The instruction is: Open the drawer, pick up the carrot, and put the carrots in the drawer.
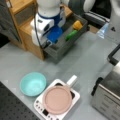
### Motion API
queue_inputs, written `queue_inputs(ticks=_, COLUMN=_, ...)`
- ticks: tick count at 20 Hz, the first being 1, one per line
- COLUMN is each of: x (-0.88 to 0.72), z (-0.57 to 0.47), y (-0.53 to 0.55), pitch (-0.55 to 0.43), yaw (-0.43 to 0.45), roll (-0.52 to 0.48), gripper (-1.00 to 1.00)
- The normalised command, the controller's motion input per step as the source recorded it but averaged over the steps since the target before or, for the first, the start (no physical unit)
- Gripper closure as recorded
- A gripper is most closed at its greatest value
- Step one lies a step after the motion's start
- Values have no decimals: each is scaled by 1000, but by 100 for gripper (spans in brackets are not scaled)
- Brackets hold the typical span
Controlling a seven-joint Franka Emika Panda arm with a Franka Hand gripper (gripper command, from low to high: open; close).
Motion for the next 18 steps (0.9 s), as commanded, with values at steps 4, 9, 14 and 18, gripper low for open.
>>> queue_inputs(ticks=4, x=-285, z=-22, y=-9, pitch=-72, yaw=-28, roll=171, gripper=100)
queue_inputs(ticks=9, x=-368, z=-84, y=39, pitch=-77, yaw=-62, roll=164, gripper=100)
queue_inputs(ticks=14, x=-346, z=-117, y=37, pitch=-143, yaw=-86, roll=158, gripper=100)
queue_inputs(ticks=18, x=-273, z=-116, y=1, pitch=-208, yaw=-116, roll=186, gripper=100)
